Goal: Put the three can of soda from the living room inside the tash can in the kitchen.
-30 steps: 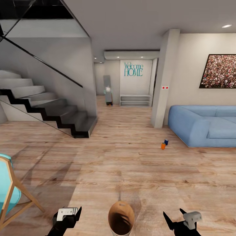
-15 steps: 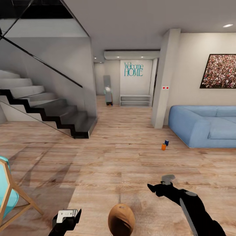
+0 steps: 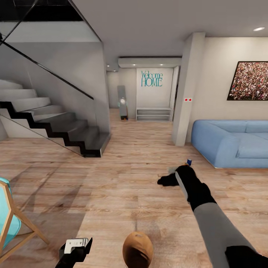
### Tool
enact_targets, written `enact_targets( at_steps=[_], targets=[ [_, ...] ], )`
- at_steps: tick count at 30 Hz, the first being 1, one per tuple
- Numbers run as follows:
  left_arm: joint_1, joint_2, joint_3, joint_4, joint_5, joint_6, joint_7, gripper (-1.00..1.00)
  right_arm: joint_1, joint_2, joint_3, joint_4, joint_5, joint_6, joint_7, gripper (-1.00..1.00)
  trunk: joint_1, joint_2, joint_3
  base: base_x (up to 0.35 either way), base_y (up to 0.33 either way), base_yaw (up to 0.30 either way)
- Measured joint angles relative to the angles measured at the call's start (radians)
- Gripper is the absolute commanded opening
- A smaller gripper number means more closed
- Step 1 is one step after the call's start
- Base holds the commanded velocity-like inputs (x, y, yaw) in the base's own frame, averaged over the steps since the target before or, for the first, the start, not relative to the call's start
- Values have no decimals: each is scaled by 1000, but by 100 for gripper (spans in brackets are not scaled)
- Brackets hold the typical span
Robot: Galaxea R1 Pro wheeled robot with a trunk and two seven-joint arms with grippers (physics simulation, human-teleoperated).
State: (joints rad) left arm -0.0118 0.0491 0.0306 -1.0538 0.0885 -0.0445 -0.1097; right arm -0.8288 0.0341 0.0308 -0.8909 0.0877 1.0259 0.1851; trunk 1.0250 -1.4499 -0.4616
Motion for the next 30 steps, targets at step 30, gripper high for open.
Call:
enact_targets(
  at_steps=[30],
  targets=[
    [1, 0, 0, -6, 11, 3, -4, 100, -320, -58, -3, 693, -5, -92, -44, 100, 0, 0, 0, 0, 0, 0]
  ],
)
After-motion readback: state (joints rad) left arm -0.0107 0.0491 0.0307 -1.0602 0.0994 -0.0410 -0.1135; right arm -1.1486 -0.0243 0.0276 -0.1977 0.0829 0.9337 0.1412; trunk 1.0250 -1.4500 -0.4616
